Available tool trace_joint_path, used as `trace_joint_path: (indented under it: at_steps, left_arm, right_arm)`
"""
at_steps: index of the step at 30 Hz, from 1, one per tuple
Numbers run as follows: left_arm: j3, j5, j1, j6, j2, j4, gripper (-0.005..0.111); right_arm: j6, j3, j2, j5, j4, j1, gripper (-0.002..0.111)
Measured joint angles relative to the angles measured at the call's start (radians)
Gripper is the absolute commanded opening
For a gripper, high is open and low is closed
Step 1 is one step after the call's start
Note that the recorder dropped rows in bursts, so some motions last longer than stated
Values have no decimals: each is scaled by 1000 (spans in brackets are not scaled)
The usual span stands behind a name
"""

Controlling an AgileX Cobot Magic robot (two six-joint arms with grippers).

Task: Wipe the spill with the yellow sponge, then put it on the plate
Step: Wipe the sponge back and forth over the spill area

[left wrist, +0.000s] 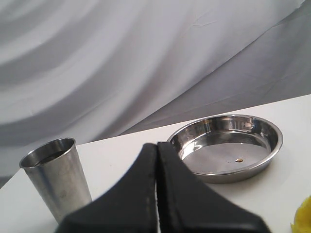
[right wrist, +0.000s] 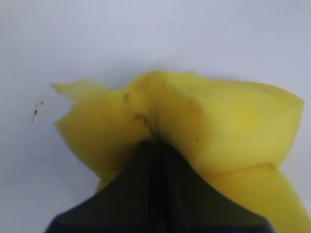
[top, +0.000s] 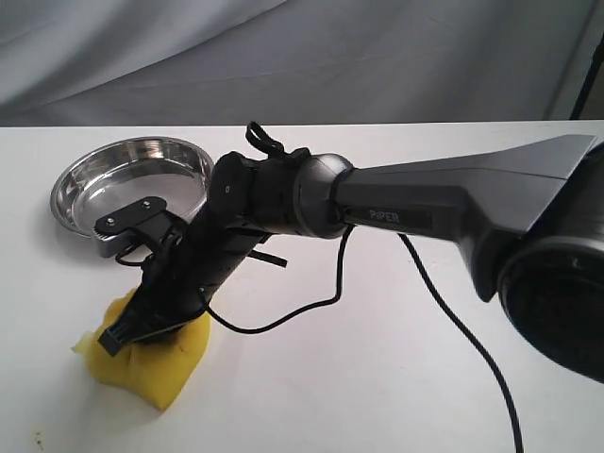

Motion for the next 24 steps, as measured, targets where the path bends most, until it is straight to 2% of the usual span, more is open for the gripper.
trace_joint_path:
  at_steps: [6, 13, 16, 24]
  left_arm:
    - [0, 0, 0, 0, 0, 0, 0]
    - [0, 0, 0, 0, 0, 0, 0]
    - [0, 0, 0, 0, 0, 0, 0]
    - [0, 0, 0, 0, 0, 0, 0]
  right_arm:
    - [-27, 9, -36, -29, -9, 2, 0]
    - [-17, 14, -195, -220, -146, 10, 0]
    - [20, 14, -173, -227, -199, 10, 0]
    - [24, 14, -38, -174, -184, 68, 0]
